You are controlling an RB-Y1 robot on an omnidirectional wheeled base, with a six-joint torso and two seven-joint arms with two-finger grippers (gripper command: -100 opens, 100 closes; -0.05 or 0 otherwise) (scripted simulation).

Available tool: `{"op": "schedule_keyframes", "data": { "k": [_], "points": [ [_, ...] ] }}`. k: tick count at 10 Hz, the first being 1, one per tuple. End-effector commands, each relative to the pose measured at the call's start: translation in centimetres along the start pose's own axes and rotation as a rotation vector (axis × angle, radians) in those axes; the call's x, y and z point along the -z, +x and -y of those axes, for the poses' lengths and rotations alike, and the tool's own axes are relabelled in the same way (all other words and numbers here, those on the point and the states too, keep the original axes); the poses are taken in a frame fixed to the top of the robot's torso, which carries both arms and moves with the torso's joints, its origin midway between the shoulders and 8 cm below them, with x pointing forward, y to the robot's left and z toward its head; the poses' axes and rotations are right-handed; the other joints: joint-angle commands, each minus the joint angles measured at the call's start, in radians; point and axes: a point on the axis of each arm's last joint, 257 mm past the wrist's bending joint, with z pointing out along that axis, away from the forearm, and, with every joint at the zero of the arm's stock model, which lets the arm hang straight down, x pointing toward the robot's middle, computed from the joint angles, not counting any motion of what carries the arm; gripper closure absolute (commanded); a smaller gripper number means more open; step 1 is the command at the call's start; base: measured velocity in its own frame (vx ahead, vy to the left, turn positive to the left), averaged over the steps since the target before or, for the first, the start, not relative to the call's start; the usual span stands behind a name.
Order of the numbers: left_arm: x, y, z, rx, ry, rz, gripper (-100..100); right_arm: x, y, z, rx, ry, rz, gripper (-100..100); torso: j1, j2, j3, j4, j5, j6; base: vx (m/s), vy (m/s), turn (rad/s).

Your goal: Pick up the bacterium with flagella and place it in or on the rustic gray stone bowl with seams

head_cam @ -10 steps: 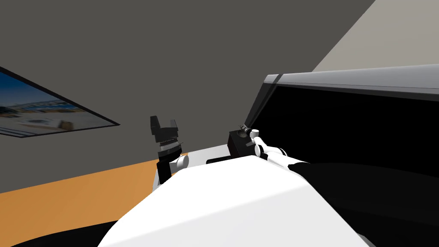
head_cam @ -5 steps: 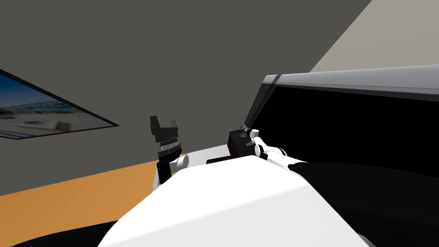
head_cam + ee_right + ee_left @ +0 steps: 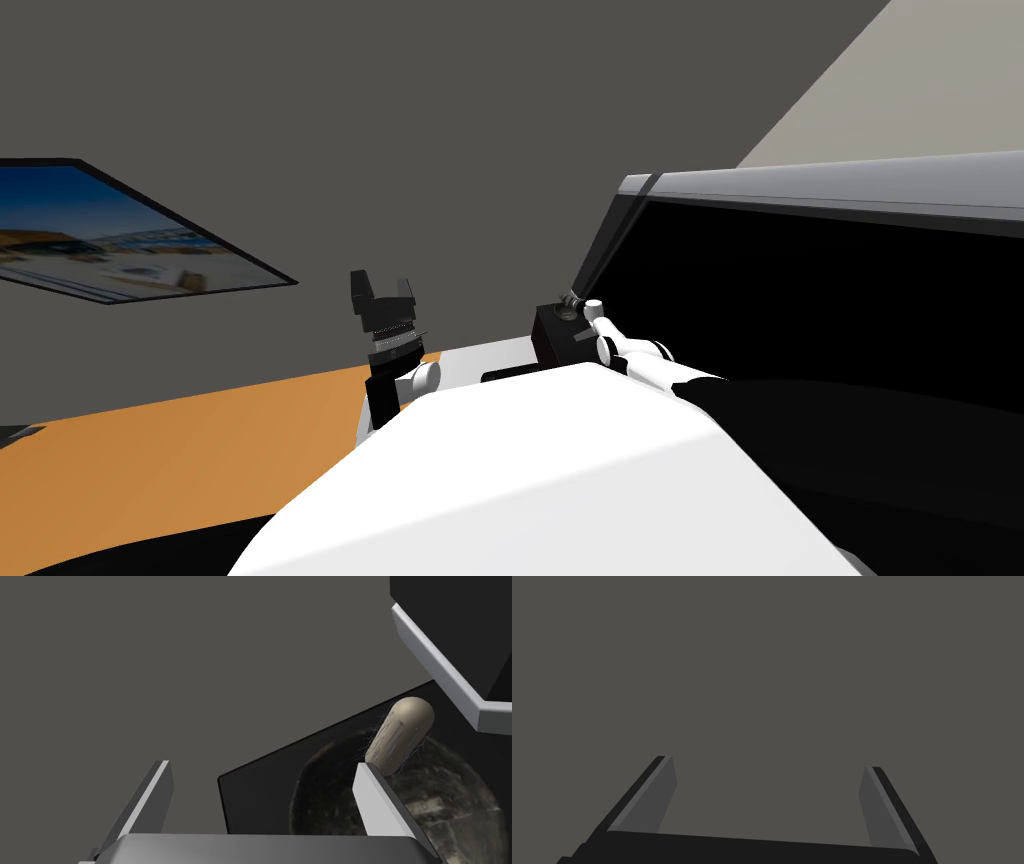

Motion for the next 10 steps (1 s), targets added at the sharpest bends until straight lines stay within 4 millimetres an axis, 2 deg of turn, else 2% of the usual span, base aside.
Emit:
{"op": "schedule_keyframes", "data": {
  "k": [1, 4, 5, 6, 10],
  "points": [
    [0.0, 0.0, 0.0, 0.000, 0.000, 0.000, 0, 0.0, -0.4, -0.3, 0.100, -0.012, 0.015, -100, 0.000, 0.000, 0.000, 0.000, 0.000, 0.000, 0.006, 0.006, 0.002],
    [0.0, 0.0, 0.0, 0.000, 0.000, 0.000, 0, 0.1, -1.0, -1.0, 0.207, -0.036, 0.043, -100, 0.000, 0.000, 0.000, 0.000, 0.000, 0.000, 0.000, 0.000, 0.000],
    [0.0, 0.0, 0.0, 0.000, 0.000, 0.000, 0, 0.4, 0.8, -2.9, 0.347, -0.091, 0.034, -100, 0.000, 0.000, 0.000, 0.000, 0.000, 0.000, -0.063, -0.026, 0.290],
    [0.0, 0.0, 0.0, 0.000, 0.000, 0.000, 0, 0.2, -0.1, -2.7, 0.416, -0.091, 0.062, -100, -0.001, 0.003, 0.001, 0.001, 0.000, -0.001, -0.034, 0.045, 0.112],
    [0.0, 0.0, 0.0, 0.000, 0.000, 0.000, 0, 0.4, -0.7, -3.8, 0.640, -0.118, 0.110, -100, -0.001, 0.000, 0.000, 0.000, 0.000, 0.000, 0.000, 0.000, -0.001]
  ]
}}
